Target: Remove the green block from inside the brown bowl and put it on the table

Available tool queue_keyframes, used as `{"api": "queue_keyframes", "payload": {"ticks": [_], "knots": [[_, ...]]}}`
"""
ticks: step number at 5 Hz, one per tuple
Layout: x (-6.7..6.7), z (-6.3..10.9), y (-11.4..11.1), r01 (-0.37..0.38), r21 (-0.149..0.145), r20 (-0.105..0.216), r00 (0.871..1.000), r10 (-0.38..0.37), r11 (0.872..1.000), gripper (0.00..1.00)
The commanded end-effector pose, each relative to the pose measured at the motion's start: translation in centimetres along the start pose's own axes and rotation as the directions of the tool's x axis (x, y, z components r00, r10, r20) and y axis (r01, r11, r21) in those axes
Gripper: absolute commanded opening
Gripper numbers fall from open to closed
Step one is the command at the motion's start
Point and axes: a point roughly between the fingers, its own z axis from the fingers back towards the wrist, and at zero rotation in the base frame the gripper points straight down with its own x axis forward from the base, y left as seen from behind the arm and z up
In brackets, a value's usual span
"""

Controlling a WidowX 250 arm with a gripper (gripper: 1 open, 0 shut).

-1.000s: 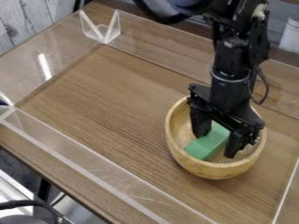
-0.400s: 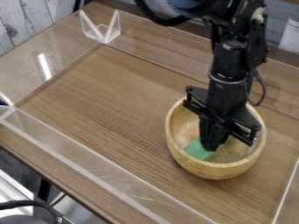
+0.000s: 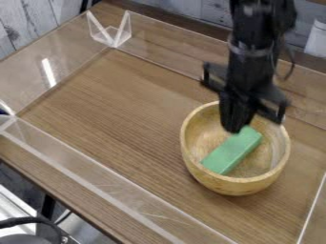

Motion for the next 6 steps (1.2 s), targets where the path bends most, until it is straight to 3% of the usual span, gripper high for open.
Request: {"api": "queue_keyframes", "payload": {"ticks": [1,2,3,6], "knots": [[1.8,4.3,1.4,-0.037,0.015,0.104,0.994,0.035,0.999,0.00],[1.4,2.9,0.6,-0.004,0.010,0.092,0.996,0.003,1.000,0.00],[1.0,1.9,-0.1,0.026,0.001,0.071,0.997,-0.026,1.000,1.00],[0.8,-0.4,-0.7,0.057,0.000,0.035,0.998,-0.057,0.998,1.00]]}}
